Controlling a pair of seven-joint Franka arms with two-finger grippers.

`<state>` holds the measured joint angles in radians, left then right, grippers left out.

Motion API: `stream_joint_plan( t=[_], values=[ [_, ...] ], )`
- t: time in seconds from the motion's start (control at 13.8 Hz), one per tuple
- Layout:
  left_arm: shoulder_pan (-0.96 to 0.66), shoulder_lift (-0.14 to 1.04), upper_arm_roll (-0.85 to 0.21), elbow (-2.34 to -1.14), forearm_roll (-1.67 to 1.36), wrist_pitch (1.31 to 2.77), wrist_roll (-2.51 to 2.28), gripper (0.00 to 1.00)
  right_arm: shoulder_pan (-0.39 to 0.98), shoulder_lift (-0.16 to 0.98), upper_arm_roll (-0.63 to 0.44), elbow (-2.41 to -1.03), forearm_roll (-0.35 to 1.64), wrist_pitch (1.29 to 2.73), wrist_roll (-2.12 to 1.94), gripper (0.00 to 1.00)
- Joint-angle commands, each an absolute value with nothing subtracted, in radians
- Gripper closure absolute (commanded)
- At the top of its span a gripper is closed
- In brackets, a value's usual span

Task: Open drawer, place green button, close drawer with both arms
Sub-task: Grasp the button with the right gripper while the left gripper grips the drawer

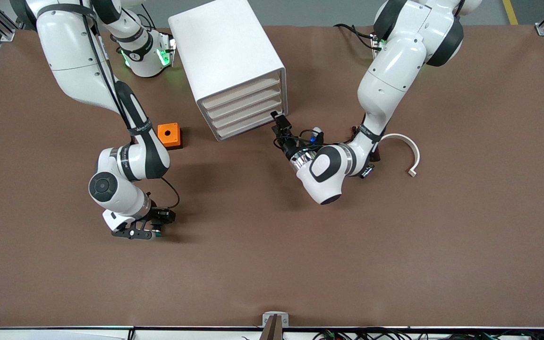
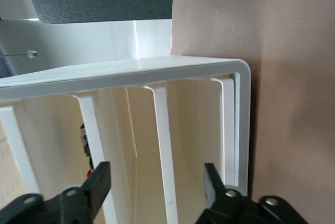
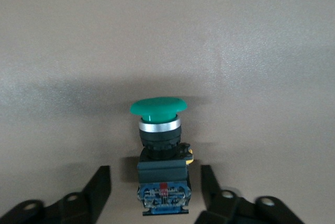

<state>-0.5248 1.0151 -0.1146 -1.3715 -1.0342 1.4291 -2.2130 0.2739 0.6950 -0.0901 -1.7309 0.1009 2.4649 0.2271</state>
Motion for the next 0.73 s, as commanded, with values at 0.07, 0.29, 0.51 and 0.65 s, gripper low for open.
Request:
stream_joint_plan(
  t=[0.07, 0.29, 0.51, 0.65],
  values=[
    [-0.538, 1.038, -0.113, -1.355, -1.058, 1.410, -2.233, 0.49, 0.268, 0.718, -0.094, -1.697, 0.101, 2.464, 0.227, 0.58],
    [-0.554, 1.043, -0.114, -1.361, -1.058, 1.408, -2.235, 0.54, 0.267, 0.719, -0.094, -1.694, 0.104, 2.461, 0.230, 0.99],
    [-0.566, 1.046, -0.115, -1.376, -1.058, 1.397, -2.238, 0.54, 0.264, 0.712, -0.095, -1.694, 0.104, 2.451, 0.232, 1.00],
    [-0.577, 1.048, -0.121, -1.379, -1.060, 1.388, -2.255, 0.54, 0.264, 0.697, -0.098, -1.690, 0.106, 2.424, 0.230, 1.00]
  ],
)
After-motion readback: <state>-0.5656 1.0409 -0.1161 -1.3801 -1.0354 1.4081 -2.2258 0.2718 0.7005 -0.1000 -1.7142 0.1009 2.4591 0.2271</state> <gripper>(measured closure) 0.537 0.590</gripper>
